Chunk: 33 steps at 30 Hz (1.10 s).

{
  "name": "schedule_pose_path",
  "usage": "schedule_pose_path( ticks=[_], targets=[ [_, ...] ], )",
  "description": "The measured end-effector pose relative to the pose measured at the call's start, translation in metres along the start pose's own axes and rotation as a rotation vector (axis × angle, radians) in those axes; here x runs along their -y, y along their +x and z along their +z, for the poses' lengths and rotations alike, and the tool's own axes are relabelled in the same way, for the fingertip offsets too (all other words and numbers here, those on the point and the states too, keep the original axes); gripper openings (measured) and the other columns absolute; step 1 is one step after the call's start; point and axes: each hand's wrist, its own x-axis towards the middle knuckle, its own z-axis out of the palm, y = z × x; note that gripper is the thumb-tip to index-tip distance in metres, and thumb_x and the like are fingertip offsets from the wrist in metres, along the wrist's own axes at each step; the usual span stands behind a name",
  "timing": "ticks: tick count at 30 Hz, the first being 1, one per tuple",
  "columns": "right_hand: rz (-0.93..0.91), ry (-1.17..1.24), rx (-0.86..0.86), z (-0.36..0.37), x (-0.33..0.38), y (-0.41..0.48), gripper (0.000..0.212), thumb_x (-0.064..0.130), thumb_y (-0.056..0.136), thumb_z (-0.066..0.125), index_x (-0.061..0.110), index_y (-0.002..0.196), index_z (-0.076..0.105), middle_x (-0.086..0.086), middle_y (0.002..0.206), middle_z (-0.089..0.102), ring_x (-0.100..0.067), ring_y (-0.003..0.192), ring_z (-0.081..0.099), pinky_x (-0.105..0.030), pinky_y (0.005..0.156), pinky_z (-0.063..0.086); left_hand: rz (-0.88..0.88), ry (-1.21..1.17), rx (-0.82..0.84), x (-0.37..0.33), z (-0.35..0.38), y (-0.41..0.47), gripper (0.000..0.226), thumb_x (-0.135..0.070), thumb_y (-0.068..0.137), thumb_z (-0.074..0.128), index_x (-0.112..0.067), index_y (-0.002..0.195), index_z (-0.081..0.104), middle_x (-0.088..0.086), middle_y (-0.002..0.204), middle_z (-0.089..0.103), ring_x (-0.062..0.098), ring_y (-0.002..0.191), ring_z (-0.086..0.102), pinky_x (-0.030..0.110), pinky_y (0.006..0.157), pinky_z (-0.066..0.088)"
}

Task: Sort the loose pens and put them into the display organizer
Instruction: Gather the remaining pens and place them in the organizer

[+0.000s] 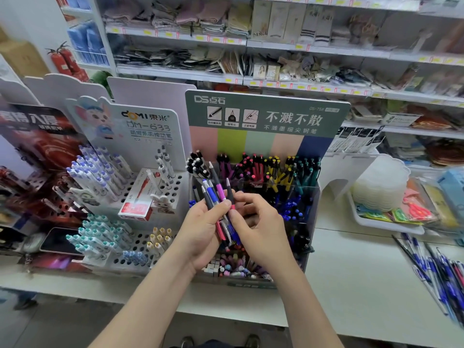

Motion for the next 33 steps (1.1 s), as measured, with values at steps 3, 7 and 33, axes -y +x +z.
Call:
schedule_pose_path(
  ticks=[3, 7, 33],
  targets=[
    [0.038, 0.046, 0.073, 0.0, 0.0, 0.001, 0.023, 0.022, 0.101, 0.07, 0.034, 0.121, 0.071, 0.008, 0.093, 0.075, -0.007, 0.087, 0.071, -0.022, 0.073, 0.057, -0.005, -0.025, 0.0, 0.0, 0.0, 0.002, 0.032, -0.007, 0.11, 0.05, 0.001, 0.14, 0.06, 0.024, 0.136, 0.068, 0.044, 0.129, 0.065, 0.063, 0.112, 0.047],
    [0.028, 0.101, -0.136, 0.002, 0.001, -0.002, 0.021, 0.018, 0.105, 0.064, 0.029, 0.119, 0.075, 0.011, 0.092, 0.078, -0.007, 0.087, 0.074, -0.025, 0.077, 0.06, 0.023, -0.026, -0.053, -0.002, 0.004, 0.002, 0.023, -0.001, 0.109, 0.049, 0.0, 0.131, 0.057, 0.02, 0.12, 0.076, 0.038, 0.112, 0.074, 0.057, 0.103, 0.056],
    [-0.151, -0.085, 0.112, -0.005, 0.016, -0.006, 0.037, 0.023, 0.109, 0.06, 0.033, 0.145, 0.059, 0.022, 0.124, 0.07, 0.001, 0.117, 0.064, -0.017, 0.097, 0.051, 0.028, 0.145, -0.116, -0.015, 0.016, 0.003, 0.05, -0.048, 0.109, 0.05, -0.001, 0.113, 0.066, 0.012, 0.096, 0.075, 0.029, 0.104, 0.071, 0.053, 0.108, 0.053]
  ],
)
